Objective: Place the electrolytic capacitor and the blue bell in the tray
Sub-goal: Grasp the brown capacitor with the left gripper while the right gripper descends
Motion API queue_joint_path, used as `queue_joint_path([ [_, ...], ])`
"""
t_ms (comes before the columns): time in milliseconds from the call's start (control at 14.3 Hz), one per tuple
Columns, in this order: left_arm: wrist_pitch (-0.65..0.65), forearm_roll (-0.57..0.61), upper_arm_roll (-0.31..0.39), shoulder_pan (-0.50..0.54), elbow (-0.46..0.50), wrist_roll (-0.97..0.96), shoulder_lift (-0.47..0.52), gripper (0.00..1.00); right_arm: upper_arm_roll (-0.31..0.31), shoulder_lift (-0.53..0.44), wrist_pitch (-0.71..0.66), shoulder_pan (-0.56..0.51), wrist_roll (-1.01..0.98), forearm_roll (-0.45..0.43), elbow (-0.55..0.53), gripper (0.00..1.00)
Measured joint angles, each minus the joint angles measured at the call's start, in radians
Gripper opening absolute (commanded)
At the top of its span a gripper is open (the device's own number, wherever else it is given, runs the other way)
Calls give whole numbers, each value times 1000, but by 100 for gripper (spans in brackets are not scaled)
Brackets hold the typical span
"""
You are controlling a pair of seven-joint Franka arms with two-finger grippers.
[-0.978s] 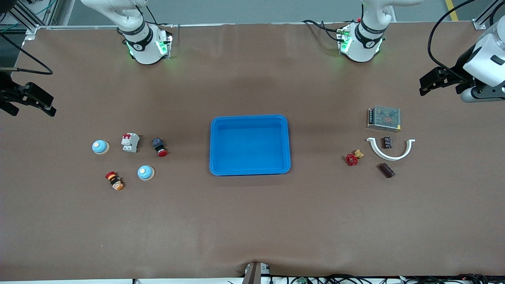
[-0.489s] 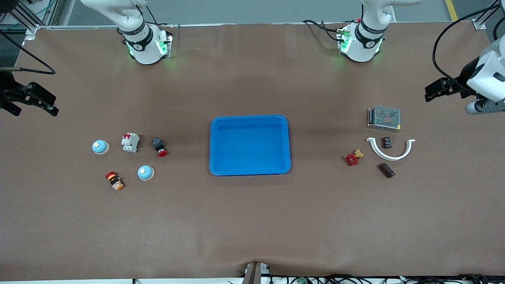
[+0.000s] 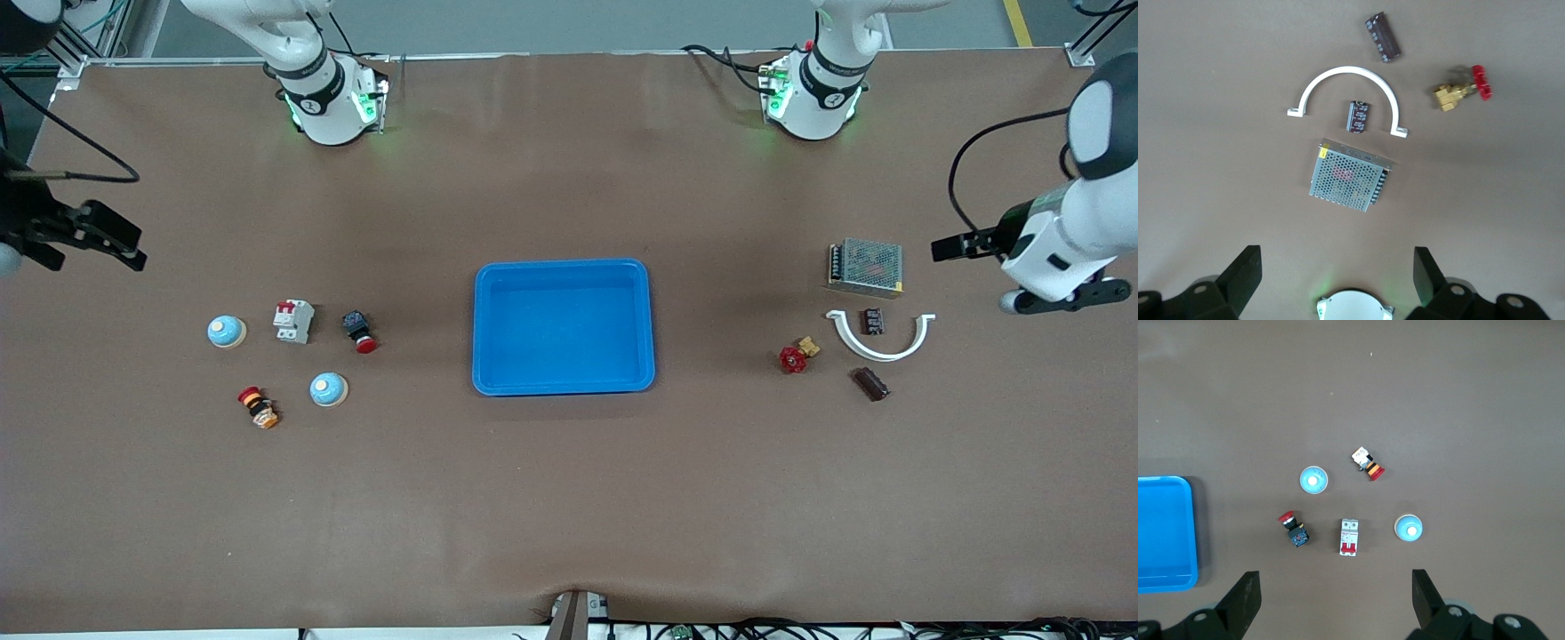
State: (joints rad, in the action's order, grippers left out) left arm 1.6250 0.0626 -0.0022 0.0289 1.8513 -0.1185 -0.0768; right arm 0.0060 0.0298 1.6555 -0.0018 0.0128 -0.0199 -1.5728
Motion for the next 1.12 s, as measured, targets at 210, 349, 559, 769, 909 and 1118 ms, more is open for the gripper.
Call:
queue_joint_path([
  [210, 144, 3, 1, 36, 116, 2, -8, 100, 0, 86, 27, 5, 0, 1, -5, 100],
  [349, 245, 4, 1, 42, 190, 3, -12, 100, 1, 142, 73, 17, 0, 1, -6, 100],
  [559, 372, 4, 0, 45, 257, 3, -51, 100, -1, 201, 148, 23, 0, 1, -5, 100],
  [769, 530, 5, 0, 56, 309, 4, -120, 92, -5, 251, 197, 22, -1, 1, -5, 100],
  [909, 643, 5, 0, 57, 349, 5, -165, 83, -5, 282, 215, 23, -1, 1, -5, 100],
  [1118, 744, 5, 0, 57, 386, 5, -219, 73, -1, 318, 227, 38, -1, 18, -5, 100],
])
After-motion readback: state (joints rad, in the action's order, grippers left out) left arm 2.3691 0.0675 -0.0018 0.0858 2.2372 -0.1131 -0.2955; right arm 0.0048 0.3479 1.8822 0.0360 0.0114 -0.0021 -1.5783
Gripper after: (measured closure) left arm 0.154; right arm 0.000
